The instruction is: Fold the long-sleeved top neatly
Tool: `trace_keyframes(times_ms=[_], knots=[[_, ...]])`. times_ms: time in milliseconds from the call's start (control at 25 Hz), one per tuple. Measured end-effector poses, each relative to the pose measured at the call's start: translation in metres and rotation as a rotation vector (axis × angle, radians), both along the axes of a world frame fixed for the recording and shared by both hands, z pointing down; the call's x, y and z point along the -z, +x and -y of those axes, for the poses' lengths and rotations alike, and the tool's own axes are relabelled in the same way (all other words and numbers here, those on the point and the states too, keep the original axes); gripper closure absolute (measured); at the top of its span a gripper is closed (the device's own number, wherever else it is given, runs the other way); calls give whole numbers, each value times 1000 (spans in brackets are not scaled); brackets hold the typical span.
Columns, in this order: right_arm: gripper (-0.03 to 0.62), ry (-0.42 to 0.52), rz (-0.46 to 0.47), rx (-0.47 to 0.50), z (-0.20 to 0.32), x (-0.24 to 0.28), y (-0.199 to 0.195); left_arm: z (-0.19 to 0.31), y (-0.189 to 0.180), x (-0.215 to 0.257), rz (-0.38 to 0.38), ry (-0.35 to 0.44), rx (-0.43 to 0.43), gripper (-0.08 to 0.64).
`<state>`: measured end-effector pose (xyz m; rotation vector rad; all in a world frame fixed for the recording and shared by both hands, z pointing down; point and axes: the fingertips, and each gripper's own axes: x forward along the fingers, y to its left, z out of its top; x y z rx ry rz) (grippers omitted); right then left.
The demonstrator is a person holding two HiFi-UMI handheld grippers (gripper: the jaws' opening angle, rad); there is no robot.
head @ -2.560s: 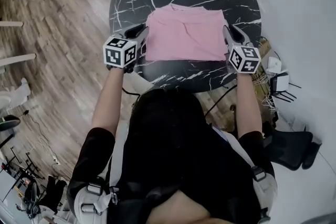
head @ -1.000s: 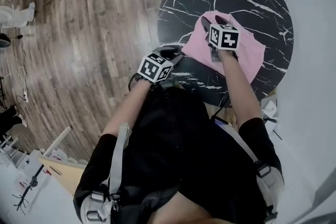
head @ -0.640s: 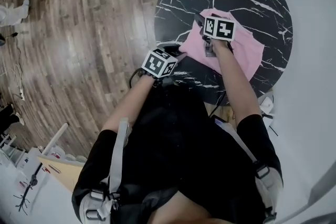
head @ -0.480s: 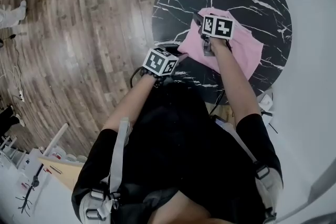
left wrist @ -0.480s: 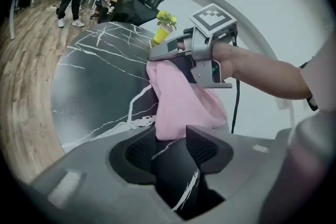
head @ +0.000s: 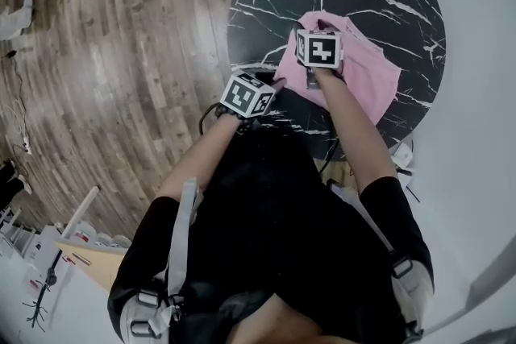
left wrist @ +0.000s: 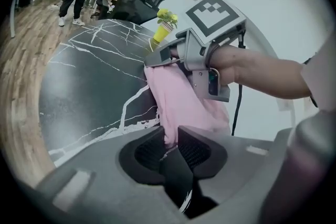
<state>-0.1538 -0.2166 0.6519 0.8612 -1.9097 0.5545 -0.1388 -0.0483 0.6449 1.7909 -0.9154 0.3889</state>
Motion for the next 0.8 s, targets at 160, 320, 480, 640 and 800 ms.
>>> trace_keyframes(times_ms=[160, 320, 480, 640, 800], knots=[[426, 8, -5, 7, 5, 2, 5, 0, 1, 1, -3, 16, 17, 500], [511, -26, 36, 10, 3, 4, 8, 0, -1, 10, 0, 30, 33, 508], [518, -58, 153, -11, 4, 17, 11, 3, 5, 28, 13, 64, 16, 509], [518, -42, 259, 16, 5, 45, 22, 7, 20, 59, -68, 82, 57, 509], [518, -5, 335, 59, 7, 66, 39, 15, 41, 80, -70, 114, 27, 509]])
